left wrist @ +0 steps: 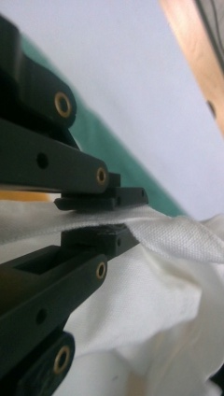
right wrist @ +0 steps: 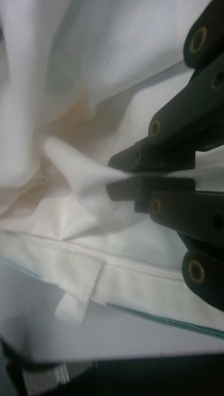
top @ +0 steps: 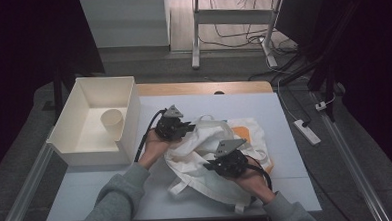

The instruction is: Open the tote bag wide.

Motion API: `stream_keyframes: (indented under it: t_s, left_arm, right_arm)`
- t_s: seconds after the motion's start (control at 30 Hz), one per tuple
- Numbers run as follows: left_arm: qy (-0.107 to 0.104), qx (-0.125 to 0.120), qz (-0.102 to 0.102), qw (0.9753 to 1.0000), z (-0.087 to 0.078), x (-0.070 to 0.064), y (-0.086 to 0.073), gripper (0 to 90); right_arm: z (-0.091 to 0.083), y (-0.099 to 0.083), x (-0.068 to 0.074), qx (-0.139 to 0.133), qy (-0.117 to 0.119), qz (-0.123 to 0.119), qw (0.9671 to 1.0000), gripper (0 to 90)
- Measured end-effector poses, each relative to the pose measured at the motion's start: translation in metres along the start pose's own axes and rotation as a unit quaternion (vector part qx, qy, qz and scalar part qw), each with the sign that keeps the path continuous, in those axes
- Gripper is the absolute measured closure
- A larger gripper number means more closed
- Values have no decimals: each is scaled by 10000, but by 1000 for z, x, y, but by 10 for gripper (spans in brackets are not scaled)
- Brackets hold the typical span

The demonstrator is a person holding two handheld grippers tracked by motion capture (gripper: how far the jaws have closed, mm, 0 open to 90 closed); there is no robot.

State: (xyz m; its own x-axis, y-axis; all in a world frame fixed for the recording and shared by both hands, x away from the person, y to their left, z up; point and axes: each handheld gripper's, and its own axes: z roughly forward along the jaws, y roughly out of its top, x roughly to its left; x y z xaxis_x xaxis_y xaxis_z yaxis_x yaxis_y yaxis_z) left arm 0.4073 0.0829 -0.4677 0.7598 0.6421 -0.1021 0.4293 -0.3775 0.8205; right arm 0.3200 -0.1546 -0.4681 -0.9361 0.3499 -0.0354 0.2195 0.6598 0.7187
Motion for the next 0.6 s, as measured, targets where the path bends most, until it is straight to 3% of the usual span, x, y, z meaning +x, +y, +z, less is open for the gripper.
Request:
stream_keyframes:
  t_s: [0.17, 0.33, 0.43, 0.6]
  left_arm:
    - [58, -187, -97, 9998, -14, 6, 3, 829]
    - [110, -277, -183, 9994, -23, 10, 5, 829]
    - [139, -196, -238, 9994, -21, 14, 3, 829]
    - [141, 12, -304, 9994, -8, 17, -4, 829]
  right_arm:
    - [-7, 9, 14, -181, 355, -61, 9992, 870]
    - [-16, 9, 24, -170, 524, -112, 9984, 870]
    - [-15, 3, 27, -22, 643, -140, 9978, 870]
    - [-8, -11, 25, 236, 813, 12, 9964, 871]
